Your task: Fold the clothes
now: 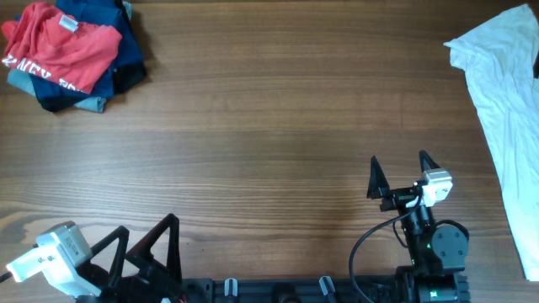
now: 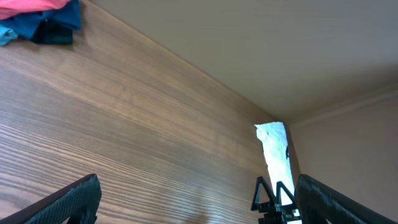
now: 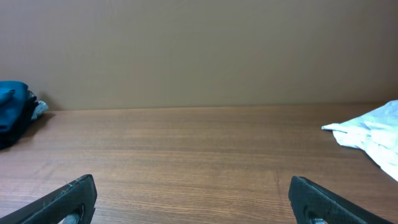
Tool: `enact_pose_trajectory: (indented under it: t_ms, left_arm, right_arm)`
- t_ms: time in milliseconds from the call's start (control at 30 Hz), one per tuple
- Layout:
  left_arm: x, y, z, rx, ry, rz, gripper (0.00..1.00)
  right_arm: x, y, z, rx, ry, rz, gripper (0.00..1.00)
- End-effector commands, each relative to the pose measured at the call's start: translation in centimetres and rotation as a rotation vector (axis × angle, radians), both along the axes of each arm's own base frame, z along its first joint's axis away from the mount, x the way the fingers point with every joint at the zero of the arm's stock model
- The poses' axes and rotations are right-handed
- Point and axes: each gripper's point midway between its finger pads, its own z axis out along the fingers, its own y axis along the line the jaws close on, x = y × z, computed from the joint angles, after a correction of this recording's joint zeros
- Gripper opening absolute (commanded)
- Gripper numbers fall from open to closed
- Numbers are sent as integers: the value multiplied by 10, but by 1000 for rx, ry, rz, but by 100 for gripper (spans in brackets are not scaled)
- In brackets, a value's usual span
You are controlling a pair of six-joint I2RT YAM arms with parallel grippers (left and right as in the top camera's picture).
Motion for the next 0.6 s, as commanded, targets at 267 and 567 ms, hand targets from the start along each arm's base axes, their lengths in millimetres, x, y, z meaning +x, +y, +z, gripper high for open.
enact_pose_trajectory:
  t_ms: [267, 567]
  left_arm:
    - [-1, 0, -1, 21, -2, -6, 100]
    - [-6, 8, -8, 41, -72, -38, 100]
  right_arm:
    - [-1, 5, 2, -6, -10, 26, 99]
    - [-1, 5, 2, -6, -10, 26, 99]
